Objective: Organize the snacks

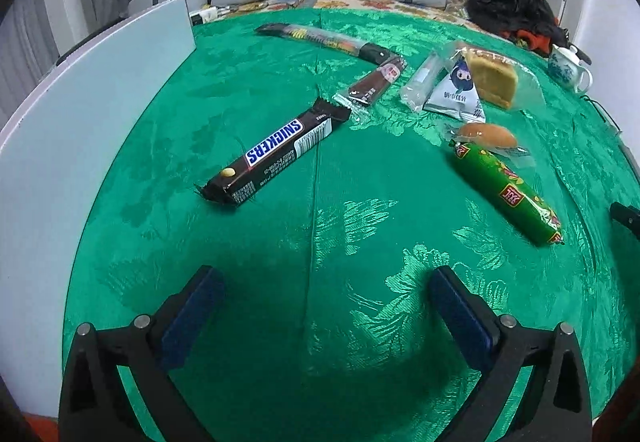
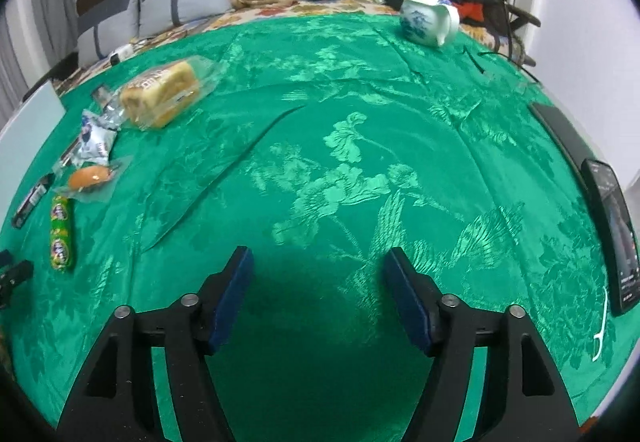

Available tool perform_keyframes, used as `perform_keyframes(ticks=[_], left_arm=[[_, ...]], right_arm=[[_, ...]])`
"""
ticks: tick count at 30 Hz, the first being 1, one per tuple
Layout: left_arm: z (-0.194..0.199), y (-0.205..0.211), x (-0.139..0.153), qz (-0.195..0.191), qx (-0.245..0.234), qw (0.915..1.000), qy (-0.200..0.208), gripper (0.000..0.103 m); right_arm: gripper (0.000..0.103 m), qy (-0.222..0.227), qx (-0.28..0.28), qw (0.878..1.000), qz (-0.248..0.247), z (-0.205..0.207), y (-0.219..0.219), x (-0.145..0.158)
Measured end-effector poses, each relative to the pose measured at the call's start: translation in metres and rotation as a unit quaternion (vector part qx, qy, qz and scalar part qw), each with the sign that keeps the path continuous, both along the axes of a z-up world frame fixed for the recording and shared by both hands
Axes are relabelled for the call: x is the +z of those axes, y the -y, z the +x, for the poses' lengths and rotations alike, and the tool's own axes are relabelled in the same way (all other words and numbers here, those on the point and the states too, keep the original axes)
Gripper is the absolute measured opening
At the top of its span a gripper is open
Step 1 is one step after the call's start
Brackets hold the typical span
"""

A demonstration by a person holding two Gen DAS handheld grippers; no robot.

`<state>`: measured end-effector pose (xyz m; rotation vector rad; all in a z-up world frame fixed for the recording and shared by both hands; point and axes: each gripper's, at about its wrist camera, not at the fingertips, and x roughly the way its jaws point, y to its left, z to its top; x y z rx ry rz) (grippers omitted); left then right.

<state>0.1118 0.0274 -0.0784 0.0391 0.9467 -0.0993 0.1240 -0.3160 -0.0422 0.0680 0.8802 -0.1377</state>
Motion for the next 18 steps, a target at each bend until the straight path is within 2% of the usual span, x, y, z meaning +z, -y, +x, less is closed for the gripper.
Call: perform_keyframes(ticks=[3,7,18], left_arm=[[-0.0003,0.0001,-0.0003,-0.001,0.0,1.0,0.004,0.103],[-0.001,0.0005,-0.0007,-0.001,0.001,1.0,0.006,0.103],[-0.0016,0.0006,-0.0006,0.0,0.001,1.0,0.006,0.103]], right_arm=[[0.08,0.005,0.0,1.0,-0.018,0.0012,-0.0038,-0.0025],[0.083,0.004,0.0,1.0,-0.014,0.003,-0.0032,-0.0021],[0.084,0.003,0.004,1.0,-0.013,0.0039,-0.0038,-0.0018]])
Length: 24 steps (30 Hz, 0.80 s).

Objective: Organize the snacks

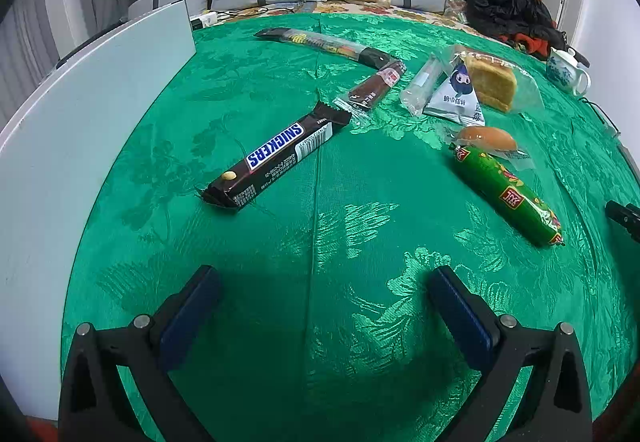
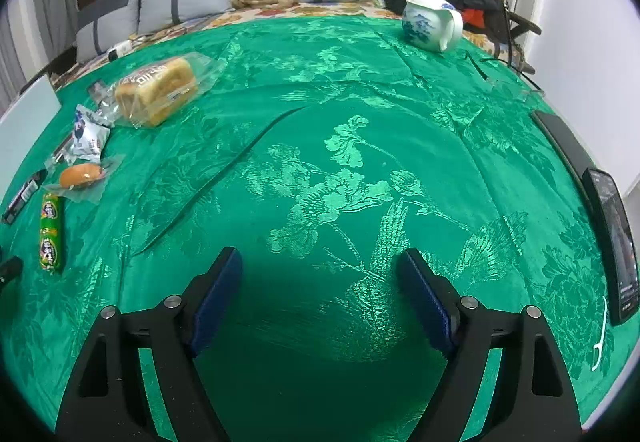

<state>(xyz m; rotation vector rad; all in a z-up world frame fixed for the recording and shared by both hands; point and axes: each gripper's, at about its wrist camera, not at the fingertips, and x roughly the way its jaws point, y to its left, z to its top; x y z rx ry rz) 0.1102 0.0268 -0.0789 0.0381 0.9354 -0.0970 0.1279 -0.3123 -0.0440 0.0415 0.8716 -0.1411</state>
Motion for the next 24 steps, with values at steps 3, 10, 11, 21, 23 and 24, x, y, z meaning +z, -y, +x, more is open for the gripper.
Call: perform_keyframes(ticks=[3,10,11,21,23,24], left_arm=[[0.0,0.0,0.001,0.0,0.001,1.0,0.0,0.103],[0.0,0.0,0.001,0.0,0.002,1.0,0.0,0.103],[0.0,0.0,0.001,0.0,0.002,1.0,0.0,0.103],[0.0,-0.001,0.001,-0.001,0.002,1.0,0.0,0.103],[-0.001,0.0,0.001,-0.001,0.002,1.0,0.001,0.103],[0.0,-0.001,0.001,-0.001,0.002,1.0,0.0,0.103]], right_arm=[[0.084,0.0,0.0,1.0,0.0,0.0,0.0,0.0],[0.084,0.0,0.001,1.0,0.001,0.0,0.0,0.0],[0.084,0.0,0.001,1.0,0.001,0.0,0.001,0.0],[0.087,-0.003,0.004,1.0,0.002,0.002,0.0,0.0],[0.092,-0.011,0.008,1.0,0.0,0.007,-0.001,0.0],[0.093,-0.022,0.011,1.0,0.002,0.015,0.0,0.0]])
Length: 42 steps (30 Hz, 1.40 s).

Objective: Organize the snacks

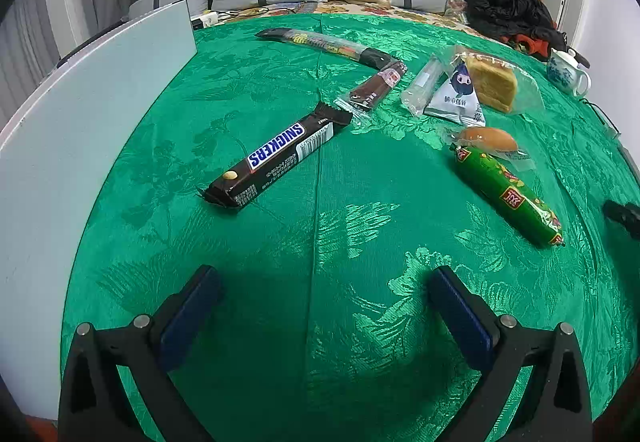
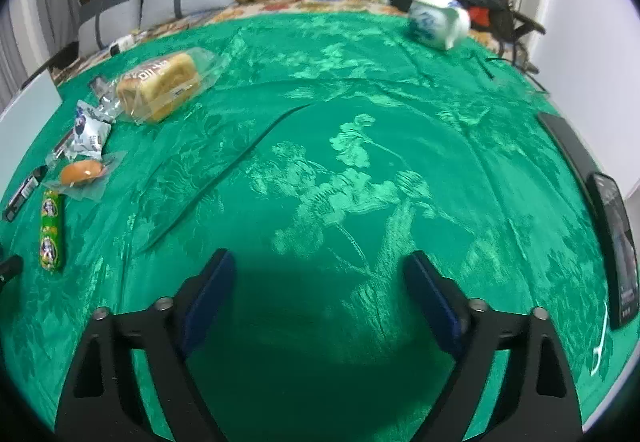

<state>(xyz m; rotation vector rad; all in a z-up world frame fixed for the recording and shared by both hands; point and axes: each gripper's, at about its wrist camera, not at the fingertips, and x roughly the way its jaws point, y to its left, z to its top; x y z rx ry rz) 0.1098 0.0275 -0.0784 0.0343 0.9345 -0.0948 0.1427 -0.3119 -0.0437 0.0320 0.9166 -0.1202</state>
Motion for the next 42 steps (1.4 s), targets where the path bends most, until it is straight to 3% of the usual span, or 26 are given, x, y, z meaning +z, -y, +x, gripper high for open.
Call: perform_keyframes(ticks=[4,7,9,42], left_arm=[[0.0,0.0,0.001,0.0,0.0,1.0,0.0,0.103],[0.0,0.0,0.001,0.0,0.0,1.0,0.0,0.103],[0.0,0.0,0.001,0.0,0.0,1.0,0.0,0.103],[0.0,-0.001,0.001,0.0,0.001,1.0,0.0,0.103]], right_arm=[[0.092,-0.041,0.003,0.999,0.004,0.051,0.011,0.004],[0.094,-0.012,-0.006,1.0,0.001,0.069,0.015,0.002],[0.096,0.004,0.002,1.0,0.0,0.07,0.014,0.0],[0.097,0.003,0.001,1.0,-0.001,0.07,0.015,-0.001]])
